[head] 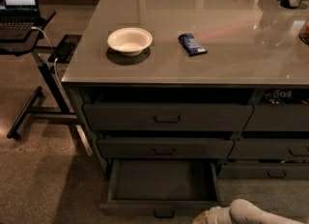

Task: Close bottom drawer

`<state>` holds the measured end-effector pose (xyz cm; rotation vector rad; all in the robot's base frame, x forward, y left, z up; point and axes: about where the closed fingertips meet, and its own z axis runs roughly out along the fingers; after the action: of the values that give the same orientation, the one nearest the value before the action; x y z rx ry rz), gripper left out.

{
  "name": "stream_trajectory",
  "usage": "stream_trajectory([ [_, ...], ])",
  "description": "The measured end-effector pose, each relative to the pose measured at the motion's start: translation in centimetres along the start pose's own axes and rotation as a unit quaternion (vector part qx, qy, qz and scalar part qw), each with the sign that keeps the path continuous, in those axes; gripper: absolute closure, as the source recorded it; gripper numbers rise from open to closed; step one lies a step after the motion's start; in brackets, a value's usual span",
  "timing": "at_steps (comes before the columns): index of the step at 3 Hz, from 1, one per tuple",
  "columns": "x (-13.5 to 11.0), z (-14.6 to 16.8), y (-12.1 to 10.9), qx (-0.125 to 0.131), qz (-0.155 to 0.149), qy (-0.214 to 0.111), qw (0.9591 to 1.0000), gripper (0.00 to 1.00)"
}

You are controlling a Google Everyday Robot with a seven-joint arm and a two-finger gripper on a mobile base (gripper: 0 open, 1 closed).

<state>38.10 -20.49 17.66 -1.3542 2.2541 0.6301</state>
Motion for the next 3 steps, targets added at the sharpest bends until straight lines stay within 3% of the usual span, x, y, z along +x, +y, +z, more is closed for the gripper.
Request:
stream_trajectory([
  [1, -0.2, 0.0, -0.2, 0.008, -0.006, 0.005, 0.9999, 0.19],
  [2, -0.6, 0.6, -1.3, 0.018, -0.01, 0.0, 0.9998, 0.2],
  [3, -0.7, 1.0, -1.5, 0.017, -0.012, -0.001, 0.9998, 0.45],
])
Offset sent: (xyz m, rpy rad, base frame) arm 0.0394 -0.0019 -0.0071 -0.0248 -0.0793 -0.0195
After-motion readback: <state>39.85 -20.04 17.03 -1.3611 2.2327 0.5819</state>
